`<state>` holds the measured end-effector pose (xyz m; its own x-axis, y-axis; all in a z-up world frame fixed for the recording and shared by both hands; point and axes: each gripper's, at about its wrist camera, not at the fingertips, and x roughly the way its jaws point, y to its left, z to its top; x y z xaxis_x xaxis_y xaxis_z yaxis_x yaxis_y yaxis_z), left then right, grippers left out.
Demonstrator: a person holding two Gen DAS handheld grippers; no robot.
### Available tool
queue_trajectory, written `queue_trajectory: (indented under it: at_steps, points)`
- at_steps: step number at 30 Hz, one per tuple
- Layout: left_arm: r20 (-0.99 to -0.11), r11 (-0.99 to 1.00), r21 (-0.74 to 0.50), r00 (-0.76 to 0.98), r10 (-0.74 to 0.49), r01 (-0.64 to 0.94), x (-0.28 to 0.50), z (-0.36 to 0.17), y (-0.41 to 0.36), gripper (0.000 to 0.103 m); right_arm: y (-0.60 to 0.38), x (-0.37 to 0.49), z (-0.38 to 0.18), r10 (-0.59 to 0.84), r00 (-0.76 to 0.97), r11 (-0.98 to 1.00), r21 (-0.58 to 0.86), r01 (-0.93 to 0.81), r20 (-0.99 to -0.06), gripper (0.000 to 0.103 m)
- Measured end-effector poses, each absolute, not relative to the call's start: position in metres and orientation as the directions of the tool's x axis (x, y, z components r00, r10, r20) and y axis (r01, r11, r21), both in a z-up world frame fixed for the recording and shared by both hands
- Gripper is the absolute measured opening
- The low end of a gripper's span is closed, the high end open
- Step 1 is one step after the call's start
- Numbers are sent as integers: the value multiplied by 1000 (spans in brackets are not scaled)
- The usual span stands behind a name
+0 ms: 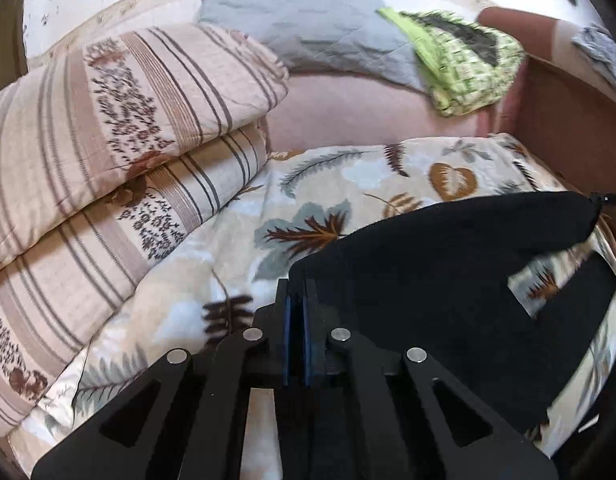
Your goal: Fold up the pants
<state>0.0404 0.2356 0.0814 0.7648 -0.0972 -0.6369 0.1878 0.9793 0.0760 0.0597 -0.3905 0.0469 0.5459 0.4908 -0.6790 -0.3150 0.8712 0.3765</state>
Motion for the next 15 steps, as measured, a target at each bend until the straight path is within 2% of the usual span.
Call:
queue_trajectory:
  at_steps: [6, 11, 12, 15]
  points:
    - [-620, 968, 110, 777, -111, 226, -20, 71, 247, 3, -377, -11, 47, 517, 505, 847, 325, -421, -691, 4]
    - [-693, 978, 22, 708, -136, 210, -56, 21, 266, 5, -374, -46, 19, 492, 430, 846, 299, -442, -757, 5]
    - [-701, 980, -1, 699, -143, 200, -61, 16, 269, 9, -375, -49, 17, 482, 426, 849, 288, -442, -766, 6]
    - [-715, 996, -47, 693, -90, 81, -79, 5, 286, 21, -382, -58, 19, 419, 437, 877, 231, -420, -796, 19]
